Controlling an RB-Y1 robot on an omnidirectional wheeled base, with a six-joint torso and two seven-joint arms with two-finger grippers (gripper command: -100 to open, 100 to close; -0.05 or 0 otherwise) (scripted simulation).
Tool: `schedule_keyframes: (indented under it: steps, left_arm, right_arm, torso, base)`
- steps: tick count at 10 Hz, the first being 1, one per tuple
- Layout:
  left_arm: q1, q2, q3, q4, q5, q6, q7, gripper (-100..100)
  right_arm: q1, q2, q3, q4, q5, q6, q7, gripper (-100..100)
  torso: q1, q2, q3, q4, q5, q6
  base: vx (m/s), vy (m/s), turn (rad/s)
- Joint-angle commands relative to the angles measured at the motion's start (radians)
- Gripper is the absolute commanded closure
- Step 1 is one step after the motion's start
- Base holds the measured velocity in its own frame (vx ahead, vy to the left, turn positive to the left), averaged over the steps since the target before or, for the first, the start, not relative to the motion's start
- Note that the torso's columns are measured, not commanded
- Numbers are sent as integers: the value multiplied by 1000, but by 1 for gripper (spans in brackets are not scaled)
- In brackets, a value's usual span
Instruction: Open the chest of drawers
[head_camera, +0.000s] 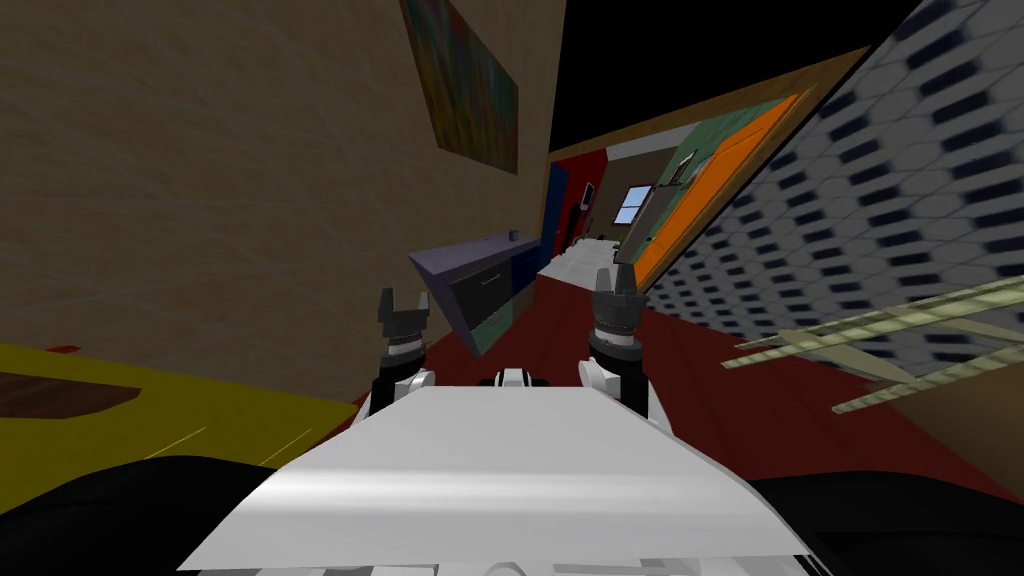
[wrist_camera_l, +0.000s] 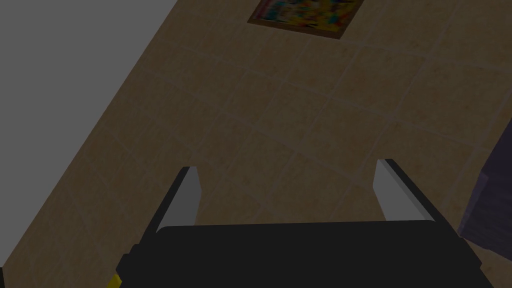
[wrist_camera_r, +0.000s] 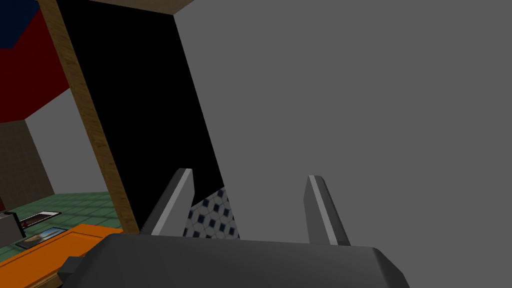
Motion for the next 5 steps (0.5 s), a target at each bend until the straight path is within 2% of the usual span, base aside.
schedule_keyframes:
  steps: [1,5]
  left_arm:
    - [-6,19,12,60,23,-41,18,-100]
    - [-18,27,28,168,58,-113,45,-100]
  right_arm:
    - [0,0,0,0,0,0,0,0]
    - [0,0,0,0,0,0,0,0]
  torso:
    - [2,3,2,1,1,0]
    - [4,4,2,1,1,0]
  base:
    - [171,-130,69]
    - [175,-98,79]
